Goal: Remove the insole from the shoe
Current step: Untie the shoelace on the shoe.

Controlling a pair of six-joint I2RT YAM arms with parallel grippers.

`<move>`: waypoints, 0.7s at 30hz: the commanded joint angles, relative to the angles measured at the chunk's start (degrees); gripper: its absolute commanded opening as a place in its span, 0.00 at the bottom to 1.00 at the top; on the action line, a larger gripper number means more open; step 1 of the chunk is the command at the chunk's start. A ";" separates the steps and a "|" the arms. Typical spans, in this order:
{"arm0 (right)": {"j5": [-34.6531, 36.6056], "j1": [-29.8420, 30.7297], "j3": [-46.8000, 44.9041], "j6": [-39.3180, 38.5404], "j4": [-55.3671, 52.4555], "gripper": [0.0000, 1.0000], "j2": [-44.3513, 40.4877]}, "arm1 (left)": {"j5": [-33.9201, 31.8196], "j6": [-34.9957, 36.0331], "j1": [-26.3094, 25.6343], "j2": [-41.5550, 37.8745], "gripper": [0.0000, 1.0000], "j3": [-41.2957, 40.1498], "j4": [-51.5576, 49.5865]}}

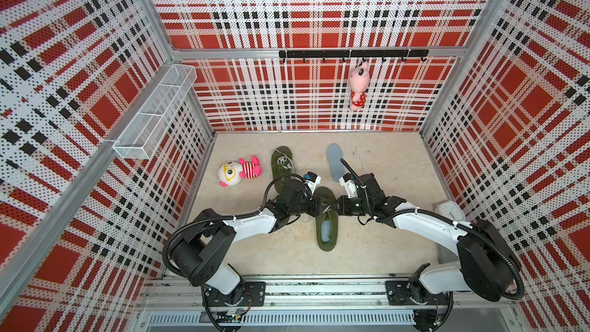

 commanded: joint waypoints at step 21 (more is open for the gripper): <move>-0.17 0.10 0.17 0.97 3.39 0.00 -0.80 | 4.23 7.96 0.60 -1.49 0.40 0.11 -4.48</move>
